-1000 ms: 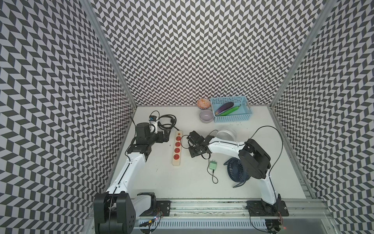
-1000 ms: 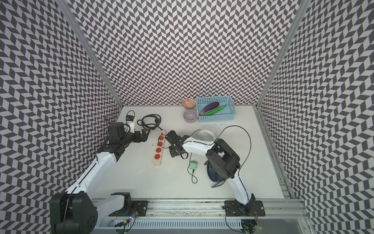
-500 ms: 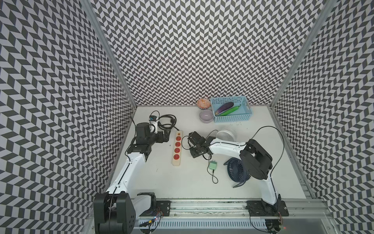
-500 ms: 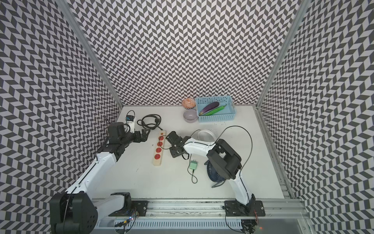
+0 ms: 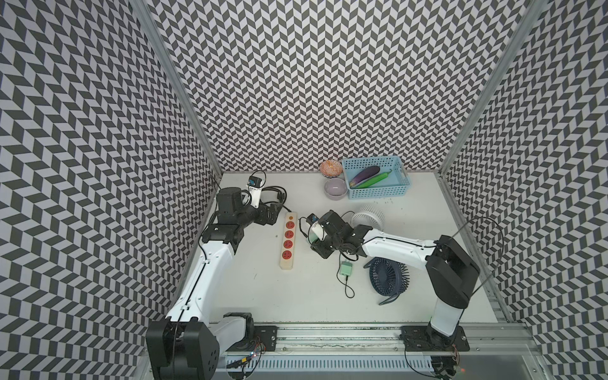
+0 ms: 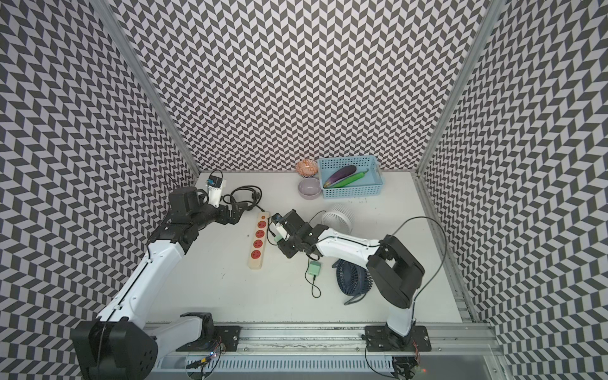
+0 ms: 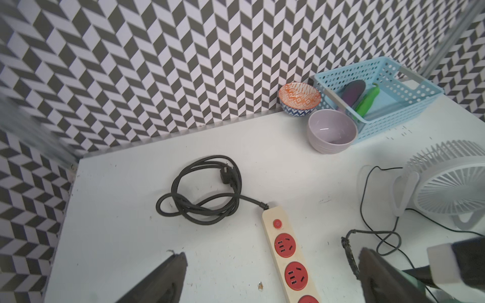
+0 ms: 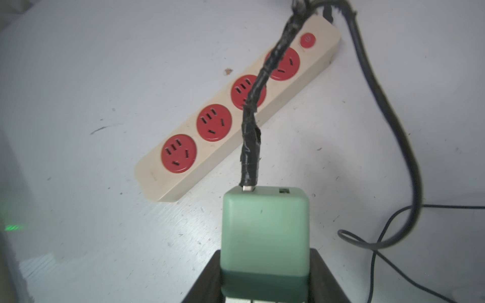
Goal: Plug the desk fan into the power strip
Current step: Pick up the plug from the center of the board.
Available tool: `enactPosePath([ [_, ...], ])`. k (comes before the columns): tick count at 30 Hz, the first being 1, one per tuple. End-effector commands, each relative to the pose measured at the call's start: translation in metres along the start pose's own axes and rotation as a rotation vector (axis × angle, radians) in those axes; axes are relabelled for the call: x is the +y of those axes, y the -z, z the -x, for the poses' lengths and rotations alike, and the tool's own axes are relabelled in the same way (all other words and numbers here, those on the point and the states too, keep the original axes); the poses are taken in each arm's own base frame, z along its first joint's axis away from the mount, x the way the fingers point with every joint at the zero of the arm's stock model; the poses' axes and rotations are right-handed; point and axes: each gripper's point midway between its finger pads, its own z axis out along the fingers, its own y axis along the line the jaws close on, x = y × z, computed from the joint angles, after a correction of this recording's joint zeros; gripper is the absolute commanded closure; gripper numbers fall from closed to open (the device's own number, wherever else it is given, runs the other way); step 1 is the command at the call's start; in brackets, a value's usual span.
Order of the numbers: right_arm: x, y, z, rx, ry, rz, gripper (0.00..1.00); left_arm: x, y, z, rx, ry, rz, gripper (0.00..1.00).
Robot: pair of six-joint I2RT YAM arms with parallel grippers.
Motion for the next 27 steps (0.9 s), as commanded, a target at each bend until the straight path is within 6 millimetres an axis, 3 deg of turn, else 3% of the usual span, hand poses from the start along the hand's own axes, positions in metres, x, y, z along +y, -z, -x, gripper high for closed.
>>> enactPosePath([
  [1, 0.020, 0.034, 0.034, -0.184, 0.190, 0.097, 1.00, -0.022, 0.007, 0.008, 0.026, -0.142, -0.087, 0.01],
  [4, 0.030, 0.061, 0.038, -0.275, 0.307, 0.157, 1.00, -0.030, 0.010, 0.016, 0.033, -0.226, -0.109, 0.01],
  [8, 0.026, 0.086, 0.038, -0.344, 0.379, 0.199, 1.00, -0.041, 0.021, 0.028, 0.014, -0.335, -0.152, 0.02],
  [18, 0.006, 0.111, 0.021, -0.405, 0.540, 0.149, 1.00, -0.106, 0.059, 0.057, -0.107, -0.514, -0.451, 0.02],
  [27, 0.017, 0.138, 0.018, -0.512, 0.607, 0.230, 1.00, -0.145, 0.076, 0.044, -0.106, -0.662, -0.656, 0.03],
])
